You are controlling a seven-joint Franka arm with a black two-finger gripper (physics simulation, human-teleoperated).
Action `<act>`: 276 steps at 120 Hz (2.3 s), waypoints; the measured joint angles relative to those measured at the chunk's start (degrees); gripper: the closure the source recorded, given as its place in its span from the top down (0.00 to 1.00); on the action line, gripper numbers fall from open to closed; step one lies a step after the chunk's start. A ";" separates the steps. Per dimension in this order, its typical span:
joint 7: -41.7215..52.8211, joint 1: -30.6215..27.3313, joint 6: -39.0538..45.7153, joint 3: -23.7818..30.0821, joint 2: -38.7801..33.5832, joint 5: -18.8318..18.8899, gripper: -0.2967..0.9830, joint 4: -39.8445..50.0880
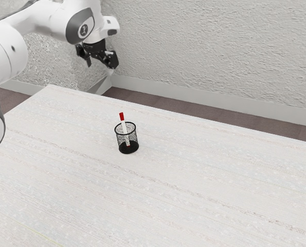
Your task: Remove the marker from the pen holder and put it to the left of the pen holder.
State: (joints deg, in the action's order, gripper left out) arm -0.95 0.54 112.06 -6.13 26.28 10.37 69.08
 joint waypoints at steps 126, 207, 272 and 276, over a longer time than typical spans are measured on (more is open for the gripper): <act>-28.74 2.32 14.87 -3.62 15.19 -15.27 0.77 4.03; -34.52 2.86 12.91 -3.62 15.08 -13.15 0.32 4.65; -37.55 4.89 9.22 -3.68 3.27 -6.76 0.17 4.80; -37.86 4.94 7.56 -3.68 1.49 -5.15 0.17 4.81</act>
State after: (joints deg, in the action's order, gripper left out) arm -38.81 5.48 119.62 -9.81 27.77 5.22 73.89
